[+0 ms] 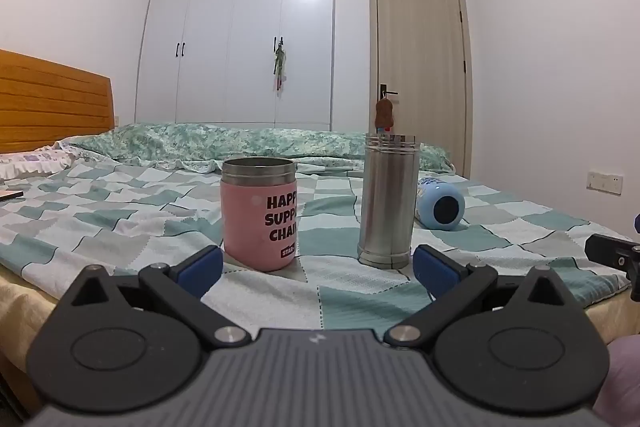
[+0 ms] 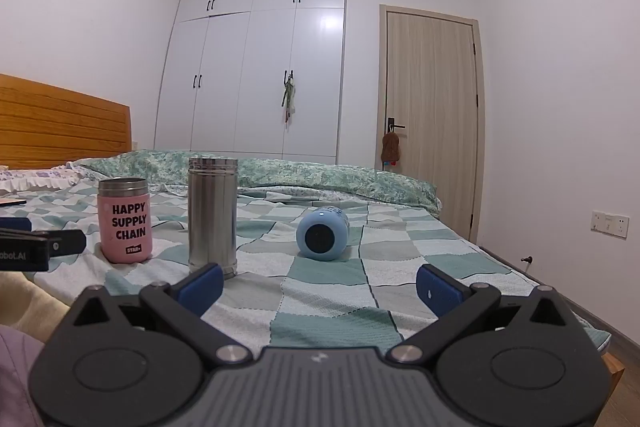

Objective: Flip cup upright

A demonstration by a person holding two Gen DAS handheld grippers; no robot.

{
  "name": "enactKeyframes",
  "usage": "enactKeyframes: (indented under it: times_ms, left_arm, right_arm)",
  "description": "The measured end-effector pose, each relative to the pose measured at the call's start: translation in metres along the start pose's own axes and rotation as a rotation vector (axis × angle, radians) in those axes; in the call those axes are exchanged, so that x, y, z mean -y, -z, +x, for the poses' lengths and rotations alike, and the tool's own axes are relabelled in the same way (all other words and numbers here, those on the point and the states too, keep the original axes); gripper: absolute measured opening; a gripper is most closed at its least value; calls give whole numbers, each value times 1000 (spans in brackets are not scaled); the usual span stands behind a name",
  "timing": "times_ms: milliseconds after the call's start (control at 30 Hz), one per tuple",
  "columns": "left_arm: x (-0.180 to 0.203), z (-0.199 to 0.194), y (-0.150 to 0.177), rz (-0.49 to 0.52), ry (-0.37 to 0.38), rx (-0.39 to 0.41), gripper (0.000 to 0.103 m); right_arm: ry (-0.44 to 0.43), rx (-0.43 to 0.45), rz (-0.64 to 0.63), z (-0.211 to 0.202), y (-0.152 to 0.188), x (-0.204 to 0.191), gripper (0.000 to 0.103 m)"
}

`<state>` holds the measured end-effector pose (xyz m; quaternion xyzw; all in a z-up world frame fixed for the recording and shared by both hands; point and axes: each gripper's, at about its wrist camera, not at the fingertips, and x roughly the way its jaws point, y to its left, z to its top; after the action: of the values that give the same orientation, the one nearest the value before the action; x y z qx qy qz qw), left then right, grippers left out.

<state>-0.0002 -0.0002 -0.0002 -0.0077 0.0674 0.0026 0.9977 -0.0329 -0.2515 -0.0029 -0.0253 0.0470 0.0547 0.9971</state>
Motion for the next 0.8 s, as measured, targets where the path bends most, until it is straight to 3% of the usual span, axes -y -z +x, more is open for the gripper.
enactKeyframes:
  times_ms: [800]
  left_arm:
    - [0,-1,0,2,2,6,103]
  right_arm:
    - [0,3,-1,-1,0,1,103]
